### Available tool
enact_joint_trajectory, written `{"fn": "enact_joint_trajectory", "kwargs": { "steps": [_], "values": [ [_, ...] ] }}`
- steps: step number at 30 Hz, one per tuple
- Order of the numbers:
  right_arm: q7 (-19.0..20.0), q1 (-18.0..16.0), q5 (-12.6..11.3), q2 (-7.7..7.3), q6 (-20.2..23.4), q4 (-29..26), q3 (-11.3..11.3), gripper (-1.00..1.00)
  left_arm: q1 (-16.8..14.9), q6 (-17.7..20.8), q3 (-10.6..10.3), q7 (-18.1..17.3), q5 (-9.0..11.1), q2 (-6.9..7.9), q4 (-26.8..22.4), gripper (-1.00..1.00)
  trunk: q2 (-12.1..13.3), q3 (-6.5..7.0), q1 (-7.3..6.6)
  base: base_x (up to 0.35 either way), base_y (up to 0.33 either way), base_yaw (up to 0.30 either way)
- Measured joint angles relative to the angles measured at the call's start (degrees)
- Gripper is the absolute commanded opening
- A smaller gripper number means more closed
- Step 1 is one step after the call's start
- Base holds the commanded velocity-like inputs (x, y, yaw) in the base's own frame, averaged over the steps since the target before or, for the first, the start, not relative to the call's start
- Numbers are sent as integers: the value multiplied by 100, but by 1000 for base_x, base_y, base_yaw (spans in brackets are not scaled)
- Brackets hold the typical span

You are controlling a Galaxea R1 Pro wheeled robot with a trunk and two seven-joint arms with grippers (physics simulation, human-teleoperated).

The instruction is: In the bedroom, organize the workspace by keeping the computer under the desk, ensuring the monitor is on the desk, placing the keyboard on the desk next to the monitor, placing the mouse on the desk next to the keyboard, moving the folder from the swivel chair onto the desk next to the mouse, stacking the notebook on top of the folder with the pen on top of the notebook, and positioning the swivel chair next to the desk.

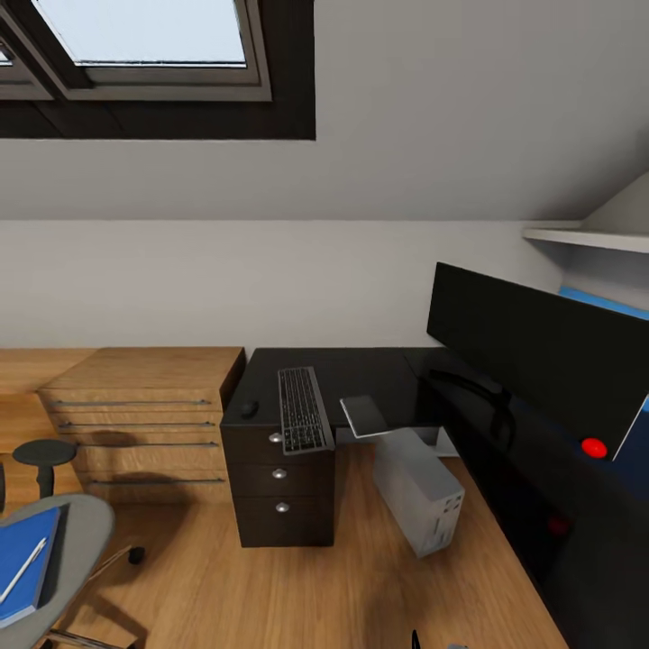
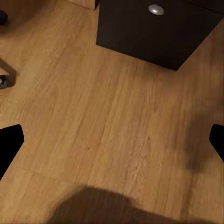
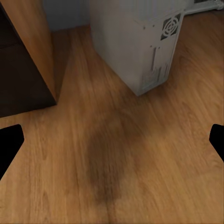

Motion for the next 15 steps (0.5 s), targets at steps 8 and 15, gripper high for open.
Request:
{"fn": "enact_joint_trajectory", "kwargs": {
  "steps": [8,15],
  "values": [
    [0,0,0,-3,11,-3,3,100,0,-7,2,1,-1,0,0,100,321,144,-176,0,0,0],
    [0,0,0,-4,21,-5,6,100,0,-2,-3,1,8,-9,64,100,602,269,-330,0,0,0]
  ]
}}
